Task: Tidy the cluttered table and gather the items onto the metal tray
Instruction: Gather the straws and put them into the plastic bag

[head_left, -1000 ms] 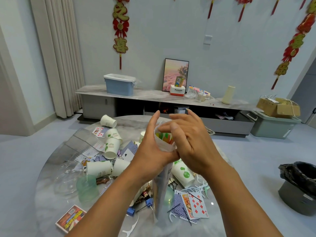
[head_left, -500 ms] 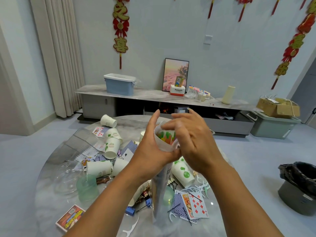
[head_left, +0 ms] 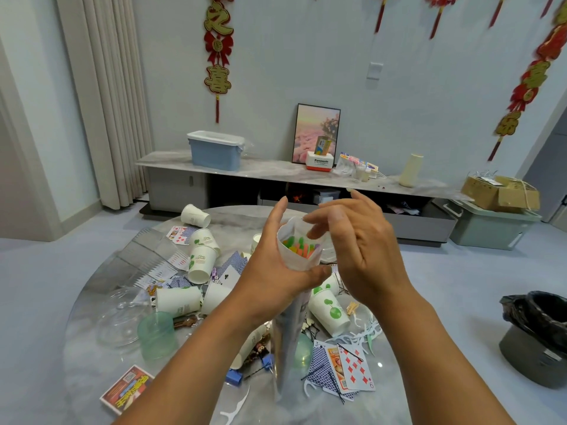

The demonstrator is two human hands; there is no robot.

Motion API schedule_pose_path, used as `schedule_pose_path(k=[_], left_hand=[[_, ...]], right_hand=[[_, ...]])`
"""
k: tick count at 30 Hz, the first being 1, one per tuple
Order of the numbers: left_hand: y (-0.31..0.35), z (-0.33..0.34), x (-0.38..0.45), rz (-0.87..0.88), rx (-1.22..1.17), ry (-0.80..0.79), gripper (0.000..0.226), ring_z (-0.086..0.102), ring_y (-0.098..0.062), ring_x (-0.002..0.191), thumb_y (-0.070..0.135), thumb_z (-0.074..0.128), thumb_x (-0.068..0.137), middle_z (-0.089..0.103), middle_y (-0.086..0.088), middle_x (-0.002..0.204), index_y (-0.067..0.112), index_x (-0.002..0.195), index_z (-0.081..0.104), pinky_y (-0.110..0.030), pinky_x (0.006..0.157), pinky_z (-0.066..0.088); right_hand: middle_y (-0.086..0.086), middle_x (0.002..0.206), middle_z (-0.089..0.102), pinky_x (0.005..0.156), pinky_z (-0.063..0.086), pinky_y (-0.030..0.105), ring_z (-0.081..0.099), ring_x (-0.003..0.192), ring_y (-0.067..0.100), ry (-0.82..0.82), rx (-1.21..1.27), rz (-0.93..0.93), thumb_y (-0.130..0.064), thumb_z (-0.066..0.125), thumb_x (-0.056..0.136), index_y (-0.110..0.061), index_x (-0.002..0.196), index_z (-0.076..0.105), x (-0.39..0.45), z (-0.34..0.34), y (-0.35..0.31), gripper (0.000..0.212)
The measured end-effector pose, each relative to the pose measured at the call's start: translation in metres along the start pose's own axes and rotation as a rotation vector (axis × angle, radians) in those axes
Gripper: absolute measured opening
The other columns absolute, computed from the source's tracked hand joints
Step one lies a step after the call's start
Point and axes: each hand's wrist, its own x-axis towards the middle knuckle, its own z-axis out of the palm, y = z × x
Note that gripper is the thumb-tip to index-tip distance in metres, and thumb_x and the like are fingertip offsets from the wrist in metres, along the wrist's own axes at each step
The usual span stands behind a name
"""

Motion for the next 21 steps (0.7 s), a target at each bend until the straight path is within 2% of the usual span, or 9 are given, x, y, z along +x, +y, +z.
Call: schedule_pose_path(k=[2, 5, 9, 13, 15, 16, 18, 21], left_hand=[[0.000, 0.000, 0.000, -0.002, -0.016, 0.004, 0.114, 0.069, -0.010, 0.113, 0.025, 0.096, 0.065, 0.061, 0.028, 0.125, 0.067, 0.143, 0.025, -0.028, 0.085, 0.060], [0.000, 0.000, 0.000, 0.010, -0.018, -0.003, 0.113, 0.068, -0.010, 0.114, 0.029, 0.097, 0.063, 0.062, 0.026, 0.128, 0.066, 0.144, 0.026, -0.028, 0.086, 0.059], [0.002, -0.004, 0.000, 0.003, 0.004, -0.015, 0.114, 0.067, -0.011, 0.116, 0.032, 0.096, 0.063, 0.061, 0.033, 0.124, 0.067, 0.144, 0.024, -0.037, 0.093, 0.058], [0.008, -0.011, 0.002, -0.021, -0.002, -0.073, 0.112, 0.065, -0.012, 0.120, 0.033, 0.094, 0.065, 0.056, 0.013, 0.143, 0.069, 0.144, 0.023, -0.041, 0.099, 0.055], [0.011, -0.015, 0.004, -0.023, -0.011, -0.134, 0.110, 0.065, -0.011, 0.120, 0.028, 0.092, 0.068, 0.060, 0.017, 0.137, 0.065, 0.147, 0.024, -0.032, 0.094, 0.057], [0.013, -0.017, 0.006, -0.026, -0.020, -0.165, 0.110, 0.065, -0.011, 0.121, 0.025, 0.092, 0.069, 0.061, 0.020, 0.136, 0.062, 0.148, 0.025, -0.029, 0.090, 0.057], [0.018, -0.020, 0.010, -0.033, -0.041, -0.193, 0.109, 0.064, -0.013, 0.123, 0.019, 0.090, 0.068, 0.060, 0.013, 0.139, 0.059, 0.149, 0.028, -0.028, 0.089, 0.056], [0.023, -0.025, 0.015, -0.042, -0.067, -0.223, 0.108, 0.063, -0.019, 0.124, 0.015, 0.086, 0.069, 0.059, 0.005, 0.142, 0.055, 0.150, 0.028, -0.041, 0.098, 0.054]], right_hand=[[-0.010, 0.078, 0.070, 0.115, 0.032, 0.046, 0.064, 0.101, 0.010, 0.003, -0.054, -0.024, -0.028, 0.025, 0.105, -0.017, 0.094, 0.075, 0.001, -0.001, -0.002, 0.052], [-0.009, 0.083, 0.072, 0.118, 0.027, 0.047, 0.063, 0.105, 0.009, -0.100, -0.141, 0.005, -0.035, 0.021, 0.105, -0.021, 0.096, 0.075, 0.001, 0.002, -0.003, 0.057], [-0.013, 0.083, 0.072, 0.119, 0.026, 0.044, 0.063, 0.105, 0.005, -0.067, -0.030, 0.043, -0.034, 0.023, 0.105, -0.021, 0.102, 0.075, 0.003, -0.002, -0.005, 0.053], [-0.017, 0.096, 0.072, 0.120, 0.023, 0.039, 0.058, 0.114, 0.000, -0.282, 0.020, 0.089, -0.028, 0.031, 0.098, -0.028, 0.118, 0.071, 0.009, -0.011, -0.010, 0.045], [-0.017, 0.098, 0.071, 0.120, 0.023, 0.038, 0.056, 0.113, 0.000, -0.357, 0.036, 0.091, -0.023, 0.034, 0.090, -0.031, 0.126, 0.066, 0.011, -0.013, -0.013, 0.050], [-0.017, 0.098, 0.071, 0.119, 0.024, 0.038, 0.056, 0.112, 0.001, -0.358, 0.044, 0.080, -0.021, 0.035, 0.086, -0.031, 0.127, 0.065, 0.012, -0.014, -0.014, 0.052], [-0.017, 0.102, 0.070, 0.115, 0.028, 0.039, 0.053, 0.115, 0.004, -0.312, 0.050, 0.065, -0.017, 0.037, 0.083, -0.028, 0.126, 0.064, 0.011, -0.015, -0.016, 0.053], [-0.012, 0.111, 0.068, 0.112, 0.033, 0.040, 0.051, 0.119, 0.006, -0.303, 0.033, 0.078, -0.017, 0.037, 0.083, -0.028, 0.125, 0.066, 0.012, -0.016, -0.016, 0.053]])
